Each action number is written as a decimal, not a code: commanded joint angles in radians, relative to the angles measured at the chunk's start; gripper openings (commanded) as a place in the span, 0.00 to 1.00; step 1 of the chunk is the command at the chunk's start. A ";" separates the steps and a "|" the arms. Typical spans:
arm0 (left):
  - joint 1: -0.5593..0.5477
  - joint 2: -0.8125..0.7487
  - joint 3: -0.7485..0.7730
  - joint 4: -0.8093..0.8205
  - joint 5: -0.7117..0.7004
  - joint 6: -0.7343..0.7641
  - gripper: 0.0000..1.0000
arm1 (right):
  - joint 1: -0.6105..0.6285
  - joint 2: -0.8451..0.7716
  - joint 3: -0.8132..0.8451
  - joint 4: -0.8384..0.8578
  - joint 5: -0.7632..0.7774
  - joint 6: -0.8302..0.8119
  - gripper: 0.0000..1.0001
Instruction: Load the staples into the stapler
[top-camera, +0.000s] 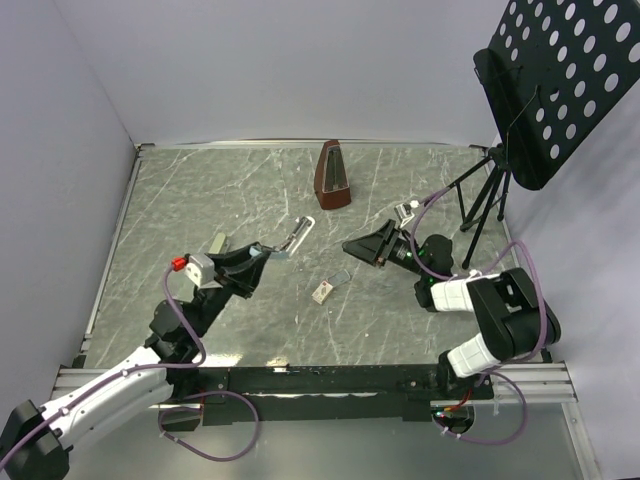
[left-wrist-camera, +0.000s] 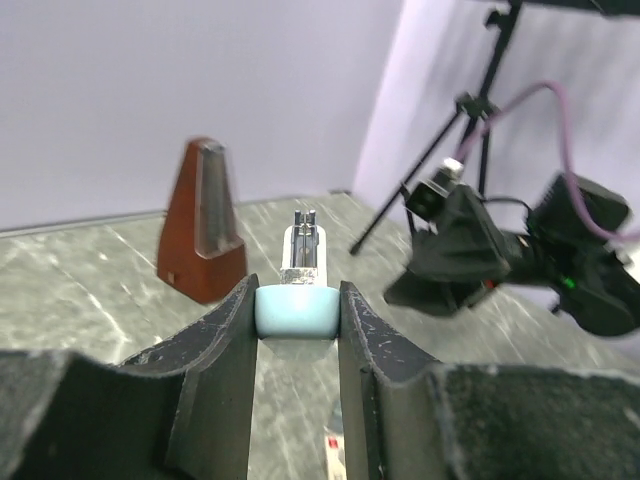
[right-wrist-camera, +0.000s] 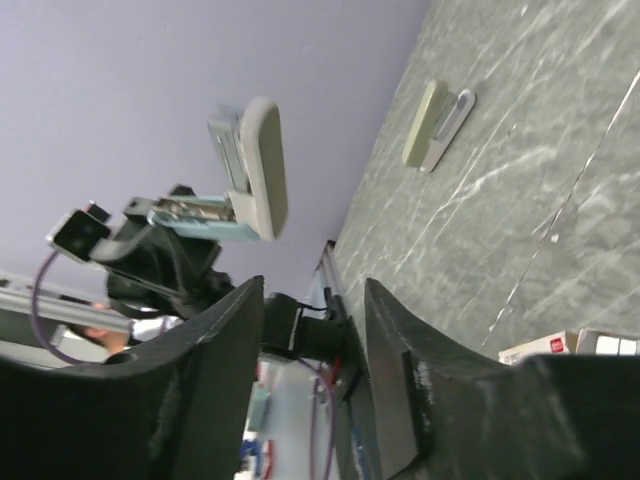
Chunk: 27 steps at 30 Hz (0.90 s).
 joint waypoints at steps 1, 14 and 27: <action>0.007 -0.016 0.073 -0.052 -0.067 0.016 0.01 | -0.002 -0.149 0.043 -0.128 0.021 -0.162 0.58; 0.009 0.087 0.340 -0.399 0.337 0.113 0.01 | 0.249 -0.543 0.399 -1.201 0.129 -1.392 0.87; 0.010 0.069 0.454 -0.560 0.601 0.168 0.01 | 0.392 -0.513 0.554 -1.508 0.008 -1.650 0.75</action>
